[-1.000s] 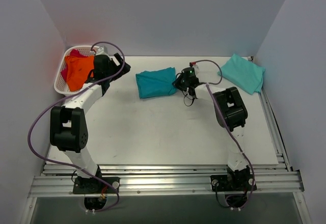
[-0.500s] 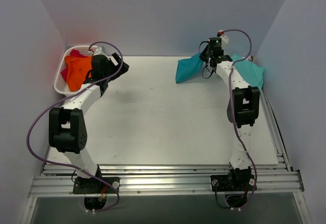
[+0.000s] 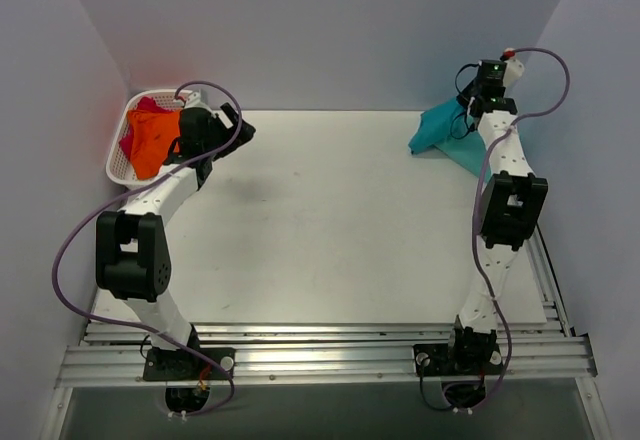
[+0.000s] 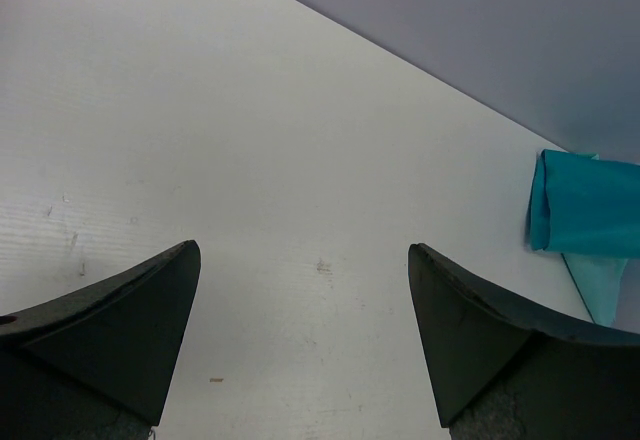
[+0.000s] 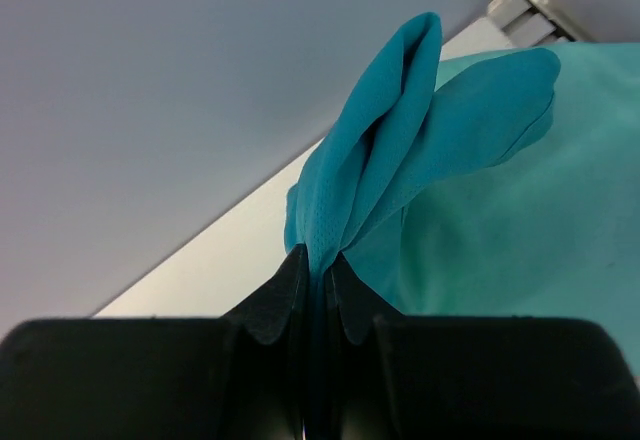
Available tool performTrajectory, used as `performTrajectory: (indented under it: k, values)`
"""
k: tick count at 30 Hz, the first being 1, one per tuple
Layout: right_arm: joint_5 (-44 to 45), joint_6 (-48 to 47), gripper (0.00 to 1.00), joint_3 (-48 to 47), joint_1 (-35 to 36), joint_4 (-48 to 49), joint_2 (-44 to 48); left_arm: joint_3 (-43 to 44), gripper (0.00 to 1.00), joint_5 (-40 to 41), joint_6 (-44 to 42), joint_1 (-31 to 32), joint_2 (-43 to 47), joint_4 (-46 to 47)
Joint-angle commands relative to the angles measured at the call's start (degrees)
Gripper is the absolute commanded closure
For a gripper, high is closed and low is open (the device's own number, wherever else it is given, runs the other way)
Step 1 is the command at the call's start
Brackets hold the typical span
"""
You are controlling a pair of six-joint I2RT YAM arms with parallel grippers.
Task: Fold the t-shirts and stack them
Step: Put the neatly folded tshirt into the corner of the board with the right arm
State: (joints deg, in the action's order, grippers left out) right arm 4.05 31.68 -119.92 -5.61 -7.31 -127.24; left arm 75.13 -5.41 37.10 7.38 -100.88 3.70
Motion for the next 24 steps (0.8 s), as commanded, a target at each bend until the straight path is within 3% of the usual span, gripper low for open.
performTrajectory:
  k: [1, 5, 10, 17, 20, 21, 22, 24]
  values:
    - [1.57, -0.92, 1.0, 1.52, -2.21, 0.37, 3.4, -0.07, 0.06, -1.09, 0.16, -0.43, 1.83, 2.89]
    - [2.01, -0.22, 1.0, 10.74, -5.9, 3.97, 7.96, 0.01, 0.06, -1.27, 0.25, -0.43, 1.65, 3.15]
    - [2.8, 2.77, 1.0, 30.04, -9.24, 11.08, 16.05, 0.19, 0.06, -1.88, 0.43, -0.43, 1.3, 3.15]
    - [-3.44, 7.43, 1.0, 40.64, -13.99, 13.99, 14.75, -0.25, 0.06, -2.94, 1.13, -0.43, 2.0, 3.68]
    - [-5.37, 8.04, 0.79, 41.95, -15.05, 14.34, 12.72, -0.34, 0.06, -3.29, 1.13, -0.43, 2.09, 3.59]
    - [-5.55, 8.31, 0.37, 42.74, -15.57, 14.86, 12.63, -0.34, 0.06, -3.38, 1.22, -0.43, 2.18, 3.59]
    - [-5.55, 8.22, 0.05, 43.1, -15.75, 15.13, 12.63, -0.34, 0.06, -3.47, 1.22, -0.43, 2.18, 3.5]
    - [-5.64, 8.05, 0.0, 42.75, -16.01, 14.7, 12.46, -0.34, 0.06, -3.47, 1.13, -0.43, 2.27, 3.5]
